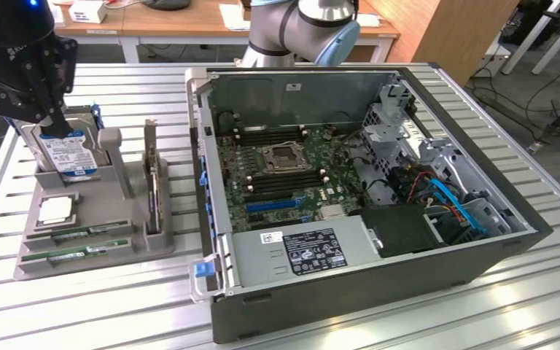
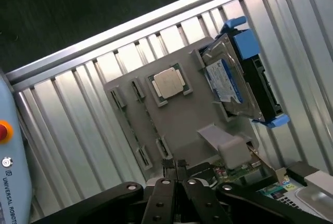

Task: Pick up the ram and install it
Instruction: 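Pick up the ram and move it above insertion slot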

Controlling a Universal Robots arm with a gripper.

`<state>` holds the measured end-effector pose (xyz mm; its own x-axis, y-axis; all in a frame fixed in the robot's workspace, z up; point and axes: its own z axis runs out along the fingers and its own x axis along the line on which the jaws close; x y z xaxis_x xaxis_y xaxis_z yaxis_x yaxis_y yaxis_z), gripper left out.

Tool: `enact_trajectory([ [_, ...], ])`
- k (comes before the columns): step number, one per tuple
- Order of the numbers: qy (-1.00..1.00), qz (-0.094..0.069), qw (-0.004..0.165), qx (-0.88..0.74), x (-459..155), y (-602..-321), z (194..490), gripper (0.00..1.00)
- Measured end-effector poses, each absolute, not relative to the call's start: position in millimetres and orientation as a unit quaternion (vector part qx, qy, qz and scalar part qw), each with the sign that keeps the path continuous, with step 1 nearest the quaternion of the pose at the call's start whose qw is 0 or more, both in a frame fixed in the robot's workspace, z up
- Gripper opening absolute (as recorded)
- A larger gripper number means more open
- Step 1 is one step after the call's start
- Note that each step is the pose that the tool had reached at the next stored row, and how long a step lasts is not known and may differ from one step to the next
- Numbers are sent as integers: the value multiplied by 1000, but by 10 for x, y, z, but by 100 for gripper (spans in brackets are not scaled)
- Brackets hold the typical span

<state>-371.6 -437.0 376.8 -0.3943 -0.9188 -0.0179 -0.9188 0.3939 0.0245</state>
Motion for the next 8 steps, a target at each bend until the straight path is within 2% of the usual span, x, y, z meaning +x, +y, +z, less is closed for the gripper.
enact_trajectory([
  [8, 801, 14, -1, -599, -3720, -4370, 3763, 9],
])
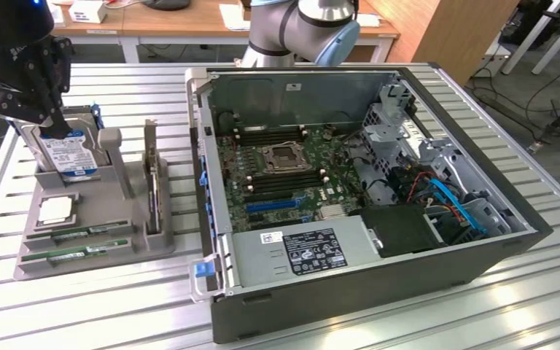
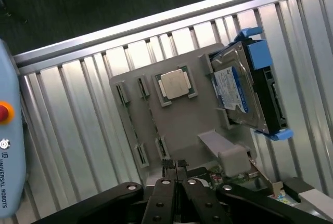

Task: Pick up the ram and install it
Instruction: 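Pick up the ram and move it above insertion slot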

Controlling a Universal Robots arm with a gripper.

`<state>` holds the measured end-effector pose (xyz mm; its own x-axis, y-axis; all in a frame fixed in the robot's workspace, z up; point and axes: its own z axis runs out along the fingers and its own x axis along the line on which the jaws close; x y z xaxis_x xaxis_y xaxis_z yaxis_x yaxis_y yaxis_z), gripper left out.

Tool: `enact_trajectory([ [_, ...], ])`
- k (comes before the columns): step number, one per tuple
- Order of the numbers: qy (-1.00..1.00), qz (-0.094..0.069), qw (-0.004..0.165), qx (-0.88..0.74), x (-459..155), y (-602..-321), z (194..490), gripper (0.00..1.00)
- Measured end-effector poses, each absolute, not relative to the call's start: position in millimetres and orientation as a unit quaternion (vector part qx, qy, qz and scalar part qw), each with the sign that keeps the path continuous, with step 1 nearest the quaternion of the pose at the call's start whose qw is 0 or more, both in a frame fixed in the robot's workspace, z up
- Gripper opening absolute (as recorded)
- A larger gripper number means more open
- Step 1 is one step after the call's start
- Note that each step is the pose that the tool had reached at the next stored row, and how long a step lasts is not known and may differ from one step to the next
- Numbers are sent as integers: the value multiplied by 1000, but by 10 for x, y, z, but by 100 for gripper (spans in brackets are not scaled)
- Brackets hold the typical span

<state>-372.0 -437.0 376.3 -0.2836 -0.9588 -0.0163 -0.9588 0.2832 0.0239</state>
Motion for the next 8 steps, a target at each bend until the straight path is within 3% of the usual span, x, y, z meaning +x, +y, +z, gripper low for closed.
enact_trajectory([
  [8, -776, -14, 2, 631, -3723, -4370, 3758, 9],
])
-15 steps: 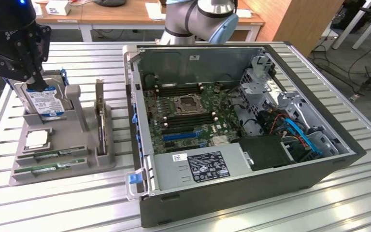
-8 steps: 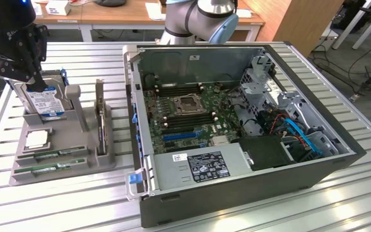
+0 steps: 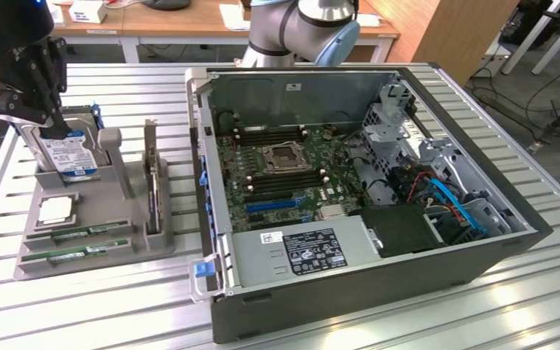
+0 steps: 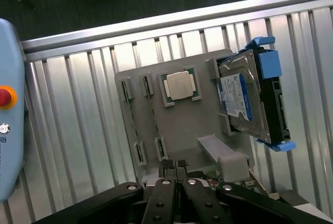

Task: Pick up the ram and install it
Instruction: 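Pick up the ram and move it above insertion slot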

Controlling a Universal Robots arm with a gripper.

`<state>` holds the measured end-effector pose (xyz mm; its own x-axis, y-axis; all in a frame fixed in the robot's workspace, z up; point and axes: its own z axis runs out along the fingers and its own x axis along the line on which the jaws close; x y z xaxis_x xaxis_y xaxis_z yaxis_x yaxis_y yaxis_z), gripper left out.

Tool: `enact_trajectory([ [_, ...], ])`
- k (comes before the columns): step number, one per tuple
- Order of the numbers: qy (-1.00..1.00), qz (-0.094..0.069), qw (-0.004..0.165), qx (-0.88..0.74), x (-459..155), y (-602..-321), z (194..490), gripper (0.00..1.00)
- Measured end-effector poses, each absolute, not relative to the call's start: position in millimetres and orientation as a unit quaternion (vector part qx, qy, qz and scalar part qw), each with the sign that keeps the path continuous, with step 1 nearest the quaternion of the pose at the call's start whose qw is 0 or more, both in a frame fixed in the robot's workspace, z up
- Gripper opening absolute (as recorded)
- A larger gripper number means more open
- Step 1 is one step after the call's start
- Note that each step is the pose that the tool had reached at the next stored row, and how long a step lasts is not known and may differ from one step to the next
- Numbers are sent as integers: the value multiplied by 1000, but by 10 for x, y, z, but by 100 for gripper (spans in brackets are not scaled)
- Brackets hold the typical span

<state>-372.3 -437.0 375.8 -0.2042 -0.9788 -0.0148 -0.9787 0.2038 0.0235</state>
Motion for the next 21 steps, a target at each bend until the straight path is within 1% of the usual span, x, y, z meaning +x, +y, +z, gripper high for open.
enact_trajectory([
  [14, -776, -14, 2, 631, -3723, -4370, 3758, 10],
  [15, -776, -14, 2, 631, -3723, -4370, 3758, 16],
  [16, -776, -14, 2, 631, -3723, -4370, 3758, 16],
  [17, -776, -14, 2, 631, -3723, -4370, 3759, 23],
  [21, -775, -14, 2, 632, -3723, -4370, 3758, 23],
])
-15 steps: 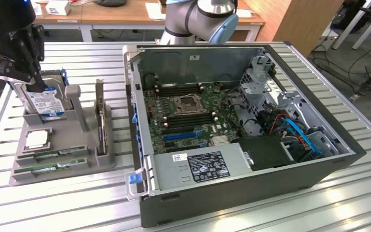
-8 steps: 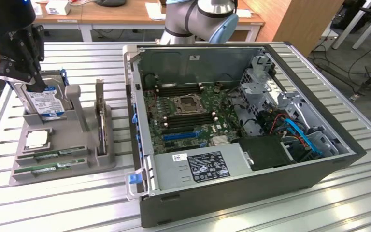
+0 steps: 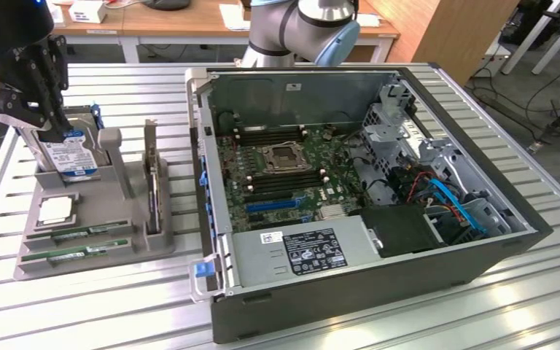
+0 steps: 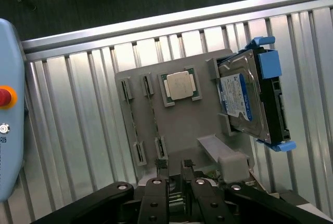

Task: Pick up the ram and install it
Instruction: 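Pick up the ram and move it above insertion slot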

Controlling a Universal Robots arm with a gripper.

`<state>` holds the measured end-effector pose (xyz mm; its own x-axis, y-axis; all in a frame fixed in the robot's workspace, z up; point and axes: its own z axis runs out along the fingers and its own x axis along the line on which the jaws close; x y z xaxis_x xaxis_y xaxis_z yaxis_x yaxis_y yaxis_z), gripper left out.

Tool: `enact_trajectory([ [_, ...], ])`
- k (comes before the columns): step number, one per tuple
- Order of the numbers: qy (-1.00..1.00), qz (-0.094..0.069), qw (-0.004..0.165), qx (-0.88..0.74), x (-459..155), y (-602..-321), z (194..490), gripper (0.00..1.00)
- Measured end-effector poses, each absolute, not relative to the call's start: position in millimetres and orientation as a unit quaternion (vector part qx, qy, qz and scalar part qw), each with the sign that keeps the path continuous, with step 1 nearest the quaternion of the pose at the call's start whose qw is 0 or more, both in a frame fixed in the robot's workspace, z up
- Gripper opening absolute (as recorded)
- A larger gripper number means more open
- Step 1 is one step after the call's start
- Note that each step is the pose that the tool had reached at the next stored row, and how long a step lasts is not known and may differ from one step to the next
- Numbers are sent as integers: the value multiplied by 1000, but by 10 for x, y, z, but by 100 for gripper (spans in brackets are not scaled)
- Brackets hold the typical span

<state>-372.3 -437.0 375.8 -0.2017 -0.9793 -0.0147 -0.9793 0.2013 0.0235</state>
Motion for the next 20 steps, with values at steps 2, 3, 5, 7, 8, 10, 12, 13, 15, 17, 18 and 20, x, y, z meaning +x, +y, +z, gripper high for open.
enact_trajectory([
  [2, -769, -14, 2, 639, -3723, -4370, 3757, 23],
  [3, -765, -14, 2, 644, -3723, -4370, 3756, 23],
  [5, -762, -14, 2, 647, -3723, -4370, 3756, 23],
  [7, -762, -14, 2, 647, -3723, -4370, 3757, 23],
  [8, -762, -14, 2, 647, -3723, -4370, 3757, 23],
  [10, -762, -14, 2, 647, -3723, -4370, 3757, 23],
  [12, -762, -14, 2, 647, -3723, -4370, 3757, 23],
  [13, -762, -14, 2, 647, -3723, -4370, 3757, 23],
  [15, -762, -14, 2, 647, -3723, -4370, 3757, 24],
  [17, -762, -14, 2, 647, -3723, -4370, 3757, 31],
  [18, -761, -14, 2, 649, -3723, -4370, 3756, 31],
  [20, -756, -14, 2, 654, -3724, -4370, 3757, 31],
])
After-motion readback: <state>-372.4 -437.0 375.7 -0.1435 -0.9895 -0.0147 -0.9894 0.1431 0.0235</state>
